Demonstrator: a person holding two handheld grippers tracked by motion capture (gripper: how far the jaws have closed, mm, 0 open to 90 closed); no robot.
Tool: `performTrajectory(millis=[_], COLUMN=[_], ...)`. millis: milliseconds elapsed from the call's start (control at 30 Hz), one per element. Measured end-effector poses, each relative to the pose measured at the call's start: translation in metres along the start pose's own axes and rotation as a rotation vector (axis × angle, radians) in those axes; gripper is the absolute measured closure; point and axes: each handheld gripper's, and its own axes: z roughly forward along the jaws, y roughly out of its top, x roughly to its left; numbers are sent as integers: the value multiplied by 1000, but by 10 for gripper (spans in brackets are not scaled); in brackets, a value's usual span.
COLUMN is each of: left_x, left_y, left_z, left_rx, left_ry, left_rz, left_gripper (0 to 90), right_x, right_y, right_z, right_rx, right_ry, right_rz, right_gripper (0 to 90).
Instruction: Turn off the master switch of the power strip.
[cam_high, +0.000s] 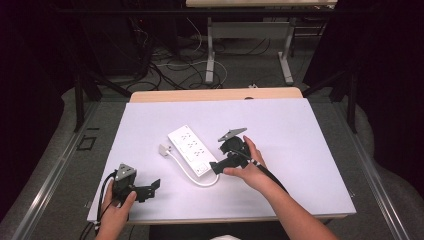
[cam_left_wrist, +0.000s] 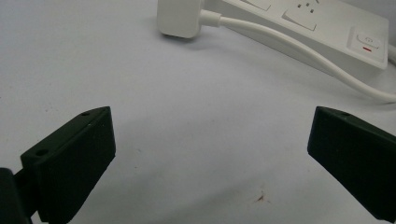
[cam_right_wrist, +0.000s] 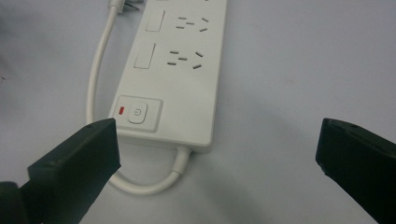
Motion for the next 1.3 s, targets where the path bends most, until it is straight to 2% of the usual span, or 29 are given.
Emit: performTrajectory(millis=[33,133,300,333,533,600,667,800,833,867,900,933,1133,1300], left_x=[0,0,0,0,0,0,0,-1,-1,-1,-1,-2,-2,-2], left_y=[0,0,0,0,0,0,0,0,0,0,0,0,0,0], left_z=[0,0,0,0,0,0,0,1,1,2,2,2,2,2], left_rx=[0,-1,1,3,-1,-1,0,-1,0,-10,-9,-9,-9,-9], left_ry=[0,0,0,-1,0,0,-1,1,1,5,6,6,5,5], left_rz=[0,2,2,1,0,0,0,0,0,-2,0,-1,-3,-2], left_gripper=[10,10,11,11,11,11,10,11,11,11,11,11,10,11], right_x=[-1,-5,-9,-11,-15,-17,-19,-24,-24,-27,-27,-29,-38,-45], right_y=[-1,-3,-8,-9,-12,-14,-14,-18,-18,-19,-20,-21,-29,-35], right_z=[0,-5,-7,-8,-12,-13,-16,-21,-23,-24,-26,-28,-35,-40], right_rx=[-11,13,-1,1,-1,-19,-2,-26,-29,-33,-30,-30,-46,-49], right_ry=[-4,-12,-17,-16,-20,-22,-26,-35,-43,-36,-42,-43,-70,-70], right_rz=[2,-12,3,-8,7,13,16,11,37,12,30,20,48,76], right_gripper=[0,0,0,0,0,0,0,0,0,0,0,0,0,0])
